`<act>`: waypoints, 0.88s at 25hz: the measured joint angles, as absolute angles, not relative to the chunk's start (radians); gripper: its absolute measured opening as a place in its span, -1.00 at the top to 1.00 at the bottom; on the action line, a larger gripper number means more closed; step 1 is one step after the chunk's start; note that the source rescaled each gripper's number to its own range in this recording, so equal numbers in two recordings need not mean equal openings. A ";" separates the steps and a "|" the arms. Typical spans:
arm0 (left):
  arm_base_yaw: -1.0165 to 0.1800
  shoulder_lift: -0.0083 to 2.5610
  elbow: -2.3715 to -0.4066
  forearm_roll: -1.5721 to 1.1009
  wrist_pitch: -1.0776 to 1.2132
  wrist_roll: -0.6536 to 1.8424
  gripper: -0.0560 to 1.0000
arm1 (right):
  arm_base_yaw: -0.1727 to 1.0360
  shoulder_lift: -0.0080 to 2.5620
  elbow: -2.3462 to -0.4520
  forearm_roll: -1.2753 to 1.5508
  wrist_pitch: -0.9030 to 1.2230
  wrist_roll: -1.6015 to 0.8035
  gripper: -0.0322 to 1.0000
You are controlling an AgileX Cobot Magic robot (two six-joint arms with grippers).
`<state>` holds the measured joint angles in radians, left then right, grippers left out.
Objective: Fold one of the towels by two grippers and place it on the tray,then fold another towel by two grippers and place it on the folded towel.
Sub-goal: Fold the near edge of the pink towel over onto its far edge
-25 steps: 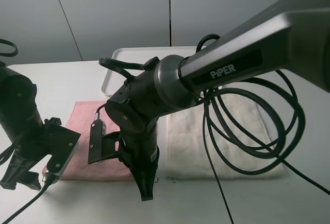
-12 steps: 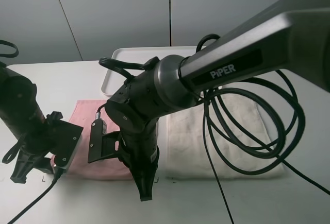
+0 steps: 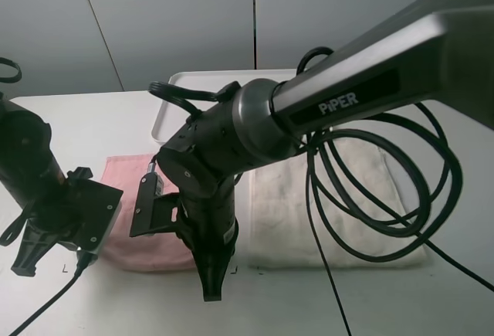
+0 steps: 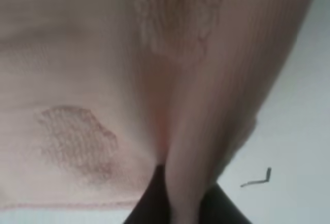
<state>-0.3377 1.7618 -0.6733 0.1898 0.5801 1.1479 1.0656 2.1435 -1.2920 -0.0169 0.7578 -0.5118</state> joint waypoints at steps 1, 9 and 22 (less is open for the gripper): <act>-0.338 1.743 -0.673 0.190 0.588 1.148 0.86 | 1.063 2.135 -1.292 -0.017 0.760 -0.499 0.94; -0.338 1.623 -0.672 0.168 0.628 1.142 0.86 | 1.005 2.015 -1.292 0.000 0.788 -0.439 0.94; -0.338 1.523 -0.671 0.085 0.599 0.825 0.86 | 0.963 1.937 -1.292 0.045 0.774 -0.238 0.94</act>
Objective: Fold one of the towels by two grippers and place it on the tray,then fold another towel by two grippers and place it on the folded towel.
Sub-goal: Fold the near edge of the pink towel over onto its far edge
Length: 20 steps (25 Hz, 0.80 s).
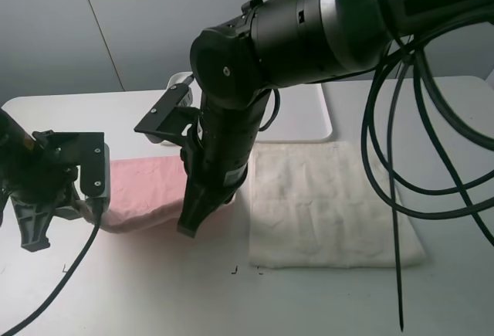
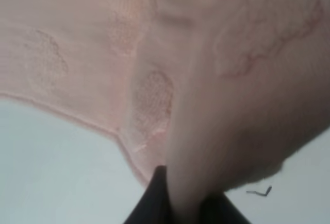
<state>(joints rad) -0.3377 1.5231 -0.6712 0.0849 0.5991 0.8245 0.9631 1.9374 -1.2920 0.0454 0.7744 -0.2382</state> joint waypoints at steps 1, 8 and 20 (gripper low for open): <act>-0.338 1.523 -0.671 0.080 0.583 0.791 0.86 | 0.963 1.937 -1.292 0.025 0.766 -0.212 0.94; -0.338 1.523 -0.671 0.076 0.472 0.609 0.86 | 0.963 1.937 -1.292 -0.179 0.704 0.016 0.94; -0.204 1.527 -0.671 0.060 0.306 0.403 0.87 | 0.956 2.006 -1.292 -0.510 0.535 0.378 0.94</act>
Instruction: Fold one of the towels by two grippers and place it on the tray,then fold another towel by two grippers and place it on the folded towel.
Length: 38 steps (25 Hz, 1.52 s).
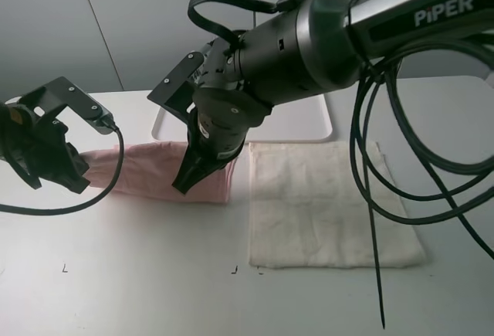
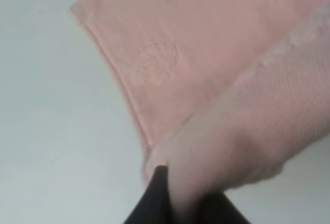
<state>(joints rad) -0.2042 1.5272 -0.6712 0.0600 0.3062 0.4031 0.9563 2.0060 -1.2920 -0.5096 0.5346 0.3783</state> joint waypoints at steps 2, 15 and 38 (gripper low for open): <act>-0.194 1.542 -0.671 0.053 0.273 0.403 0.87 | 0.942 2.023 -1.292 -0.539 0.504 0.421 0.94; -0.140 1.607 -0.671 0.046 0.024 0.267 -0.82 | 0.859 2.076 -1.292 -0.592 0.361 0.599 -0.91; -0.072 1.930 -1.130 0.046 0.695 0.034 -0.84 | 0.766 2.076 -1.479 0.088 0.769 0.095 -1.00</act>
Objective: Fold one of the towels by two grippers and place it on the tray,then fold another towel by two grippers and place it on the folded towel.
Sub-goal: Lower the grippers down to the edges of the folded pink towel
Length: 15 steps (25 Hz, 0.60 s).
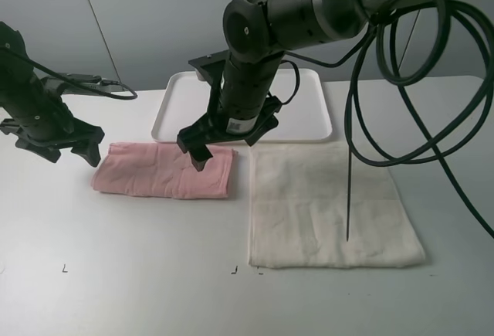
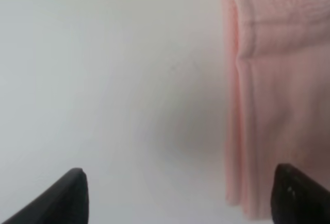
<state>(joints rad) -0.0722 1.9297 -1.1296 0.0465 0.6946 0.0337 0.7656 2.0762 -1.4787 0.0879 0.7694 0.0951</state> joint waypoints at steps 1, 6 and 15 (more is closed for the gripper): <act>-0.072 1.943 -1.132 0.046 0.695 0.026 -0.84 | 0.766 2.076 -1.479 0.089 0.769 0.092 -1.00; -0.072 2.005 -1.132 0.046 0.677 0.006 -0.84 | 0.766 2.076 -1.479 0.092 0.773 0.081 -1.00; -0.072 2.039 -1.139 0.041 0.662 -0.013 -0.84 | 0.763 2.076 -1.479 0.092 0.787 0.067 -1.00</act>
